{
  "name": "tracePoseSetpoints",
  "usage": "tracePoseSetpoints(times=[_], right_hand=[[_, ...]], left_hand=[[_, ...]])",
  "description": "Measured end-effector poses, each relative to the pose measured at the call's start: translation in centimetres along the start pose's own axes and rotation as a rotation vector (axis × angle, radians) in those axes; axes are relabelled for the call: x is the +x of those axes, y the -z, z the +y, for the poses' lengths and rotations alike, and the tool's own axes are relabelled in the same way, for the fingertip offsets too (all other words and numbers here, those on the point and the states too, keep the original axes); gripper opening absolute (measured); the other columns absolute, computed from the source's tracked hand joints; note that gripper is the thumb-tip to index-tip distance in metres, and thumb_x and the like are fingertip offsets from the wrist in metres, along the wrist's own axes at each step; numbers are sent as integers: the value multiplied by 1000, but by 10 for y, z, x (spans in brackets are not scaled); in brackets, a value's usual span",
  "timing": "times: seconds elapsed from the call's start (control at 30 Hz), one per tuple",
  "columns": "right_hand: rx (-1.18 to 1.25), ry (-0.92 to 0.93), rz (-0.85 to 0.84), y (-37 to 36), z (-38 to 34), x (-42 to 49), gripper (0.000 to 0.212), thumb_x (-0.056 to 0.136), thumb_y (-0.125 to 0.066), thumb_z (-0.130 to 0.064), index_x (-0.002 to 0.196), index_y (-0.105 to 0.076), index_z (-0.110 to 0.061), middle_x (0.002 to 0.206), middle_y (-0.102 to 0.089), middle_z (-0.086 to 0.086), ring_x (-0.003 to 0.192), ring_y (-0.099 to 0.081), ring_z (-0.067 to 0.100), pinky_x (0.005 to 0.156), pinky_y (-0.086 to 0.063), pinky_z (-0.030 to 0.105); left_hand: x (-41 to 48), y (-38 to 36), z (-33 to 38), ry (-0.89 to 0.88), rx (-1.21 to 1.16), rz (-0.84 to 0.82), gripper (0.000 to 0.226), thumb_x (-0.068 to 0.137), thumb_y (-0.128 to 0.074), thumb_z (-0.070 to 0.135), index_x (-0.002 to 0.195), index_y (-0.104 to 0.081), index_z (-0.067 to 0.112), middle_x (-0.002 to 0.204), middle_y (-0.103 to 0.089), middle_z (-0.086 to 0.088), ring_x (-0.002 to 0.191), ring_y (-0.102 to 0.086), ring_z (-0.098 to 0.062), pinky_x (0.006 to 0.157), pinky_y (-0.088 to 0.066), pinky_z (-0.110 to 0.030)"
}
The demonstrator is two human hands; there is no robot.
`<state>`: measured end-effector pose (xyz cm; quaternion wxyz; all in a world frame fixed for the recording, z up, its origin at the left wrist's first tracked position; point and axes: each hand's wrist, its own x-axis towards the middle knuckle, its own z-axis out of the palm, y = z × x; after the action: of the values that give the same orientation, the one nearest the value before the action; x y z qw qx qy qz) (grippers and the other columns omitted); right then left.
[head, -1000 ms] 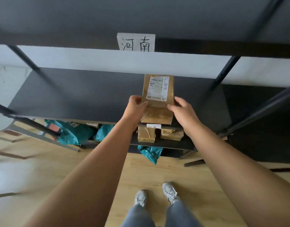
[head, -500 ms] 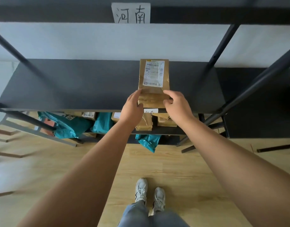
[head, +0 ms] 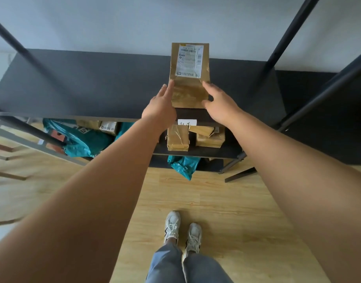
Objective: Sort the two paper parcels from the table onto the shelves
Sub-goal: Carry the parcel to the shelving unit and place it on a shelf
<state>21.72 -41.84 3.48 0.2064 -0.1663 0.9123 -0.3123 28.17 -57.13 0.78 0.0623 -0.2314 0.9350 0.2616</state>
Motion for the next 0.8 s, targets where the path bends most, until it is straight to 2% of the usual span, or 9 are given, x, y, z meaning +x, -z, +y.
tracePoseSetpoints(times=[0.17, 0.27, 0.3, 0.4, 0.47, 0.6, 0.7, 0.8], right_hand=[[9, -21, 48, 1, -1, -11, 63, 103, -49, -24, 158, -20, -28, 165, -23, -1, 147, -32, 23, 108, -37, 33], [6, -47, 77, 2, 5, -24, 61, 101, -51, -26, 157, -26, -25, 162, -31, 2, 139, -44, 24, 84, -42, 18], [-2, -63, 80, 3, 6, -29, 60, 101, -52, -27, 156, -28, -24, 161, -33, 3, 137, -46, 24, 81, -40, 19], [-31, -89, 79, 1, 10, -48, 59, 100, -53, -29, 154, -32, -22, 158, -37, 6, 135, -48, 26, 87, -42, 29], [-64, -89, 73, -1, 13, -64, 58, 100, -54, -30, 154, -34, -22, 157, -39, 6, 133, -50, 25, 85, -43, 29], [-115, -70, 52, -7, 17, -100, 59, 98, -56, -31, 153, -35, -22, 155, -42, 7, 134, -48, 26, 93, -44, 33], [-102, -59, 49, -11, 15, -123, 58, 98, -55, -31, 152, -36, -21, 153, -43, 8, 133, -49, 27, 95, -44, 33], [-85, -65, 84, -13, 10, -143, 58, 98, -57, -31, 152, -37, -21, 153, -44, 7, 133, -50, 25, 95, -44, 32]], left_hand=[[-19, 1, -3, 84, 55, 34, 92, 94, -51, 0, 159, 4, 36, 170, 1, -2, 146, -34, -33, 91, -51, -39], [-42, -4, -10, 122, 91, -4, 88, 95, -49, 3, 159, 3, 33, 169, -2, -4, 146, -31, -33, 98, -47, -40], [-50, -7, -13, 131, 105, -22, 86, 96, -49, 5, 160, 2, 31, 169, -5, -5, 147, -32, -33, 100, -46, -41], [-76, -13, -16, 131, 137, -66, 77, 99, -46, 13, 161, -3, 27, 166, -20, -9, 143, -37, -33, 100, -45, -41], [-91, -16, -14, 120, 147, -80, 75, 98, -45, 13, 160, -6, 28, 162, -28, -9, 139, -41, -32, 93, -46, -39], [-120, -20, -10, 53, 148, -101, 73, 96, -47, 9, 159, -16, 26, 158, -36, -10, 138, -42, -33, 96, -47, -46], [-138, -17, -10, 4, 141, -83, 66, 95, -49, 9, 155, -26, 23, 148, -47, -10, 131, -47, -30, 92, -48, -42], [-153, -8, -9, -35, 142, -64, 59, 97, -47, 12, 153, -31, 22, 148, -47, -9, 131, -48, -29, 93, -48, -40]])
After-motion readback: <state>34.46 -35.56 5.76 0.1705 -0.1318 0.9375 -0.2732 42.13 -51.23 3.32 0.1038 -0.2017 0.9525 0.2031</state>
